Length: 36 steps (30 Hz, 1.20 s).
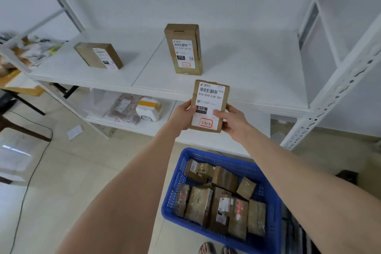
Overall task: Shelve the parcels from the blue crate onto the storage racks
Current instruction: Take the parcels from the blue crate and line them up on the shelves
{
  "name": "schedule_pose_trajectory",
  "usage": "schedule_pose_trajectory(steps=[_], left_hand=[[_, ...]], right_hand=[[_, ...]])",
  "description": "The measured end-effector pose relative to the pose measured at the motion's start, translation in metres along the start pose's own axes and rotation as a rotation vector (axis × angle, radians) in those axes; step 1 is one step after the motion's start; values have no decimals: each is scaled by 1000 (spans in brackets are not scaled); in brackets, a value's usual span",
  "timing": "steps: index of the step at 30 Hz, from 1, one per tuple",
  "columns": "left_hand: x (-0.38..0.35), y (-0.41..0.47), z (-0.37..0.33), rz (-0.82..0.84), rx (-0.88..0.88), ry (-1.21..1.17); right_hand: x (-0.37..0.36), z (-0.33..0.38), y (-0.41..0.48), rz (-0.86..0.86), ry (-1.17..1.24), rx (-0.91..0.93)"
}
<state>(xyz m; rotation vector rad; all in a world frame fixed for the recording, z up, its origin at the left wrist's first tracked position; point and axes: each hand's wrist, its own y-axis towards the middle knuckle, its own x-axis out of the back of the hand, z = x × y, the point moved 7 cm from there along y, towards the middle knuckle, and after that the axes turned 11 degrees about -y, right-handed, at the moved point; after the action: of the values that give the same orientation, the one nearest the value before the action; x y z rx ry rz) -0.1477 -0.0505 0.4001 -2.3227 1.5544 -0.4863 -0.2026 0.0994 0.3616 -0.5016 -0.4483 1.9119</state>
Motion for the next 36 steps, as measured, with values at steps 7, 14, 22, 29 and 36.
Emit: schedule_pose_trajectory(steps=[7, 14, 22, 29, 36], left_hand=[[3, -13, -35, -26, -105, 6], [13, -22, -59, -71, -176, 50], [39, -17, -70, -56, -198, 97], [98, -2, -64, 39, -221, 144], [170, 10, -63, 119, -241, 207]], right_hand=[[-3, 38, -15, -14, -5, 80], [-12, 62, -25, -18, -24, 138], [-37, 72, -27, -63, -32, 158], [-97, 61, -25, -145, -2, 174], [-172, 48, -31, -213, 109, 196]])
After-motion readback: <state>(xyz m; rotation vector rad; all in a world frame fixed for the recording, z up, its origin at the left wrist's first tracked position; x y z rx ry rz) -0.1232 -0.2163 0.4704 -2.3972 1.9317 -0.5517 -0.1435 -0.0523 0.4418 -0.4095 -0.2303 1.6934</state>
